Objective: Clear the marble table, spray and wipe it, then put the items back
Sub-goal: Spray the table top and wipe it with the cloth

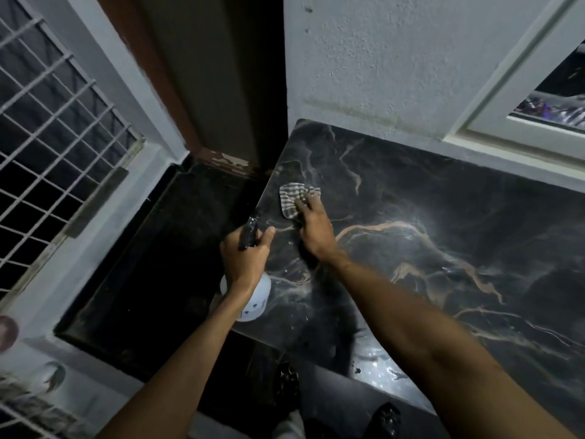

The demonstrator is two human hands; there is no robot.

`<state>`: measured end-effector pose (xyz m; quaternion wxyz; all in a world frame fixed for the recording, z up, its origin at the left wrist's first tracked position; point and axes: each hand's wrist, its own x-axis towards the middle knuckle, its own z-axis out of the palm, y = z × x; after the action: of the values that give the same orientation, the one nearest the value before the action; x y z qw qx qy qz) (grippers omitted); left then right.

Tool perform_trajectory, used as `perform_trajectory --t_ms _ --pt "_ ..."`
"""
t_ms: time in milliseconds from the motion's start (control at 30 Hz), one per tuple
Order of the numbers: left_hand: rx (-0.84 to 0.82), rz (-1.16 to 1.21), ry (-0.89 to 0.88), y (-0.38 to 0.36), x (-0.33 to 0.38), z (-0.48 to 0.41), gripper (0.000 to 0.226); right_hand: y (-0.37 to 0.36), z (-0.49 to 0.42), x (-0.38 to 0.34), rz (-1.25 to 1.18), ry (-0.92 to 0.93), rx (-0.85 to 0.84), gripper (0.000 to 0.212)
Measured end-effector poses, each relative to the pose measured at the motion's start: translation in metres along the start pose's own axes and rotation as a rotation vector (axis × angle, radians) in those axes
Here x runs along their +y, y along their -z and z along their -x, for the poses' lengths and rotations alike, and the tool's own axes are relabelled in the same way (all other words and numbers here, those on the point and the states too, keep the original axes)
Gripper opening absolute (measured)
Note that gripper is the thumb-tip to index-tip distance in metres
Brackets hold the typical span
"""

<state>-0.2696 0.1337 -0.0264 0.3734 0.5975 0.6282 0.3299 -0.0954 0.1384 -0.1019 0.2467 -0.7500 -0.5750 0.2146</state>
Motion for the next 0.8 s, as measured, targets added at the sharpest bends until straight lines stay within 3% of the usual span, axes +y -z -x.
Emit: perform_trajectory --t_ms 133,167,267,400,533,800 --pt "0.011 -0.036 -0.019 0.000 0.008 0.020 0.035 -0.014 0.064 -0.011 0.075 0.392 -0.154 0.069" --pt "0.004 -0.036 -0.027 -0.002 0.010 0.028 0.036 -0.005 0.075 0.003 0.046 0.354 -0.129 0.068" --pt "-0.029 -0.032 -0.058 -0.015 0.016 0.052 0.033 0.028 0.102 0.046 -0.025 0.010 0.034 0.063" --pt "-0.069 -0.042 -0.096 -0.037 0.026 0.103 0.029 0.065 0.177 0.095 0.048 0.243 -0.129 0.076" --pt "-0.068 -0.072 -0.058 -0.051 0.029 0.157 0.035 0.103 0.230 0.154 -0.093 -0.150 0.113 0.075" --pt "0.000 -0.054 0.296 -0.058 0.007 0.240 0.033 0.123 0.254 0.153 -0.077 -0.195 0.087 0.071"
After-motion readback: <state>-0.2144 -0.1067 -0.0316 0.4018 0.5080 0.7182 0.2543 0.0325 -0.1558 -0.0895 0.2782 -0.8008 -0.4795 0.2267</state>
